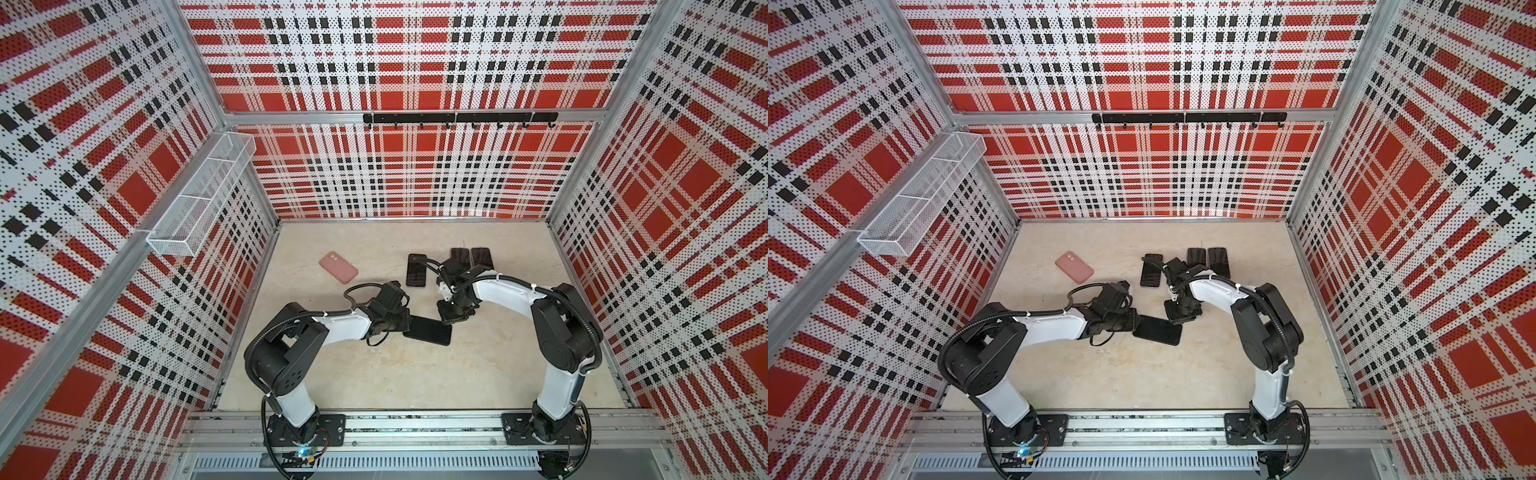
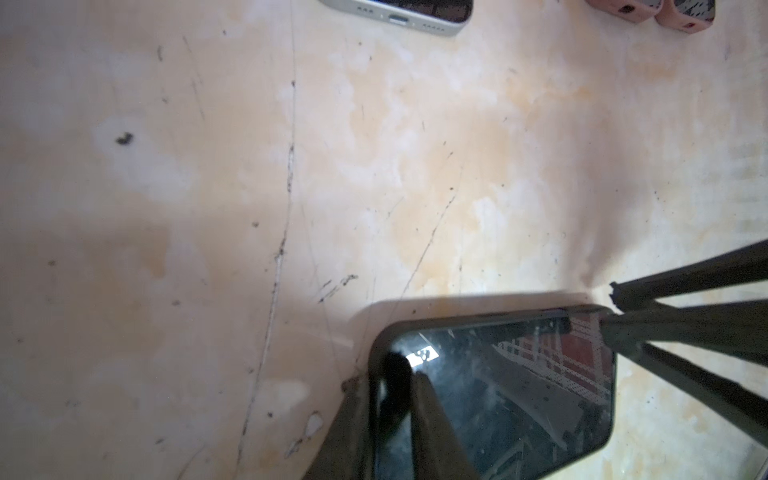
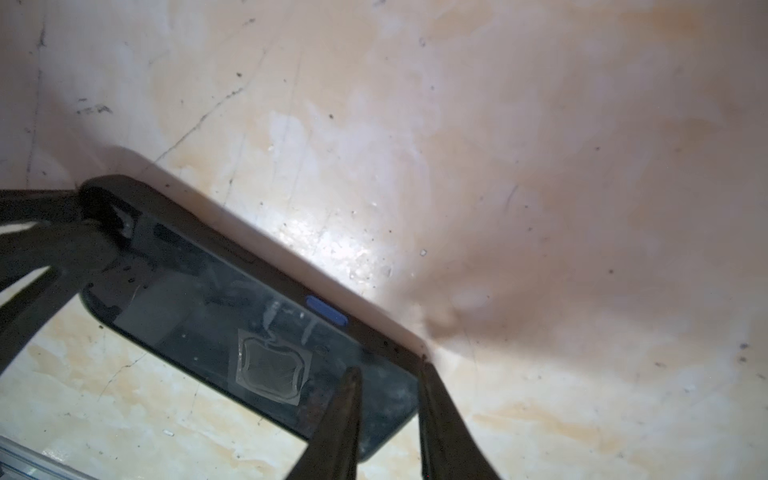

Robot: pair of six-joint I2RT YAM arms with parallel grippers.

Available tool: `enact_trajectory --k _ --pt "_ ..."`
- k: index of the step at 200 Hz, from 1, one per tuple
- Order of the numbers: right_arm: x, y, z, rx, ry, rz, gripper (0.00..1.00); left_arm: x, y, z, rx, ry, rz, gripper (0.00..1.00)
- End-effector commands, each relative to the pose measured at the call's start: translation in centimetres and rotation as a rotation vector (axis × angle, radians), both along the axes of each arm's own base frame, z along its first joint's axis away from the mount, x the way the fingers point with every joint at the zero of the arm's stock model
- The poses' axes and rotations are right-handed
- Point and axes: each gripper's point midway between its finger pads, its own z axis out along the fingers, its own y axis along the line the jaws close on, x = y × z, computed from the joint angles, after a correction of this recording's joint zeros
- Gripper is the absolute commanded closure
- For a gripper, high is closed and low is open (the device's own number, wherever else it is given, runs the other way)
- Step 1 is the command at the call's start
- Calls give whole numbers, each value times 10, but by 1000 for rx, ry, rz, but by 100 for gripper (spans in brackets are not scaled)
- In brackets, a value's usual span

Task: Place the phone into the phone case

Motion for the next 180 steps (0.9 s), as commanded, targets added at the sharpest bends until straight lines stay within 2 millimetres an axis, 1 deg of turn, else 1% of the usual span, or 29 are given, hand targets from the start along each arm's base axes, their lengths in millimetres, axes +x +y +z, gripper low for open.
enact_trajectory --k 1,10,19,31,47,60,74,88,101,116,138,161,180 --pt "-2 -1 8 4 -21 26 74 -4 4 -6 39 38 -14 78" --pt "0 -5 21 0 -61 43 72 0 5 3 48 27 -11 76" --pt "1 -7 34 7 -111 79 69 4 6 14 50 12 -13 71" --pt "4 -5 46 28 -174 140 63 10 12 29 66 -11 -2 63" --pt "6 1 53 54 -231 247 57 14 23 52 84 -55 31 53" --pt "6 5 57 69 -267 349 51 9 33 67 76 -90 76 48" --pt "7 2 61 34 -308 436 34 -3 45 70 48 -98 130 43" --pt "8 -1 65 9 -336 507 14 -19 56 73 8 -99 163 38" --pt "4 1 64 -19 -338 591 0 -30 66 79 -16 -115 190 35" --pt "-4 6 54 -64 -311 698 0 -38 75 87 -50 -135 210 32" --pt "-15 16 36 -112 -250 829 0 -45 88 89 -51 -141 226 28" --pt "-25 25 15 -153 -182 925 0 -48 91 88 -59 -141 224 26" --pt "-23 27 4 -175 -158 946 0 -47 91 88 -54 -142 210 25"
